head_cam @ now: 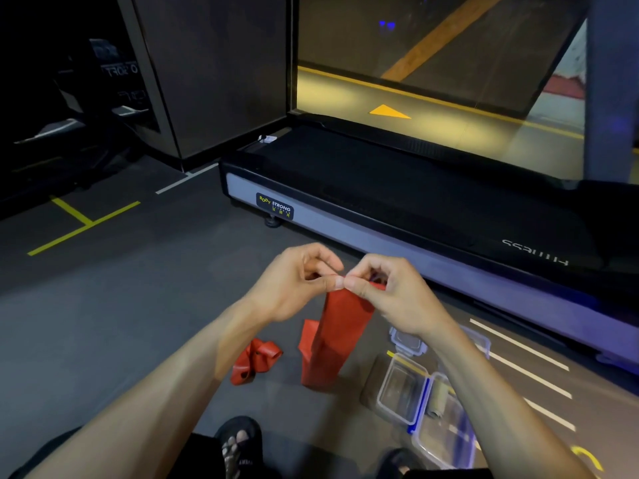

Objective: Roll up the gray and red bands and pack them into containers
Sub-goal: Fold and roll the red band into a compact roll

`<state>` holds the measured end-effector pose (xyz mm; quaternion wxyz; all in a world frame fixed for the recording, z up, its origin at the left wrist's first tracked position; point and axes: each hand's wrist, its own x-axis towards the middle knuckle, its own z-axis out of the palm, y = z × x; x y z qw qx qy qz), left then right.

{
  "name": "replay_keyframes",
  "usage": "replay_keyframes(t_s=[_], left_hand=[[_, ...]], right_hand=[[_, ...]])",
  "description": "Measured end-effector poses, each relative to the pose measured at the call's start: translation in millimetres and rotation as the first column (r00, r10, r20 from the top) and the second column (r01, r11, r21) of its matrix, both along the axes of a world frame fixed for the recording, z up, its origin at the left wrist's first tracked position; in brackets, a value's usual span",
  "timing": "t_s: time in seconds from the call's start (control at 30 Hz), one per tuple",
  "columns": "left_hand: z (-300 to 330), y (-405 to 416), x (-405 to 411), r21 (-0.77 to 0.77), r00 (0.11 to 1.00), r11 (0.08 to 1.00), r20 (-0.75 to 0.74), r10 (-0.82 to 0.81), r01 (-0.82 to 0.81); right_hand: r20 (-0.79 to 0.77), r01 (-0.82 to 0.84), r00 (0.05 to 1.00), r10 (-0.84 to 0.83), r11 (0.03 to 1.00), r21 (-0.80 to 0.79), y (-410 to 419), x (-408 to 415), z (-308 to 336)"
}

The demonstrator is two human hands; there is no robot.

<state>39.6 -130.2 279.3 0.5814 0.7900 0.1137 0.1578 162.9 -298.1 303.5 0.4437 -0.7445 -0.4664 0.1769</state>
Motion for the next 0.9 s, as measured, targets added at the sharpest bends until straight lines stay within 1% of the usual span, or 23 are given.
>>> replay_keyframes(t_s=[0.1, 0.27, 0.47, 0.63, 0.77, 0.9], left_hand=[[-3, -7, 1, -0.095, 1.000, 0.995, 0.019, 0.010, -0.008], [-8, -19, 3, -0.145, 0.998, 0.989, 0.060, 0.007, 0.002], [-15, -20, 5, -0.136, 0.995, 0.989, 0.067, 0.074, -0.064], [-10, -20, 4, -0.135, 0.996, 0.990, 0.072, 0.042, -0.032], [-11, -21, 4, -0.115, 0.998, 0.993, 0.065, 0.015, -0.007], [-7, -22, 3, -0.158, 0.998, 0.987, 0.054, -0.021, 0.029]], right_hand=[[-0.031, 0.032, 0.999, -0.031, 0.999, 0.022, 2, 0, 0], [-0.151, 0.125, 0.982, -0.110, 0.988, 0.094, 3, 0, -4], [-0.203, 0.189, 0.965, -0.168, 0.978, 0.088, 3, -3, -5], [-0.302, 0.196, 0.940, -0.157, 0.975, 0.102, 4, -4, -3], [-0.305, 0.201, 0.938, -0.162, 0.974, 0.102, 3, -3, -6], [-0.259, 0.180, 0.955, -0.148, 0.978, 0.107, 2, -4, -4]])
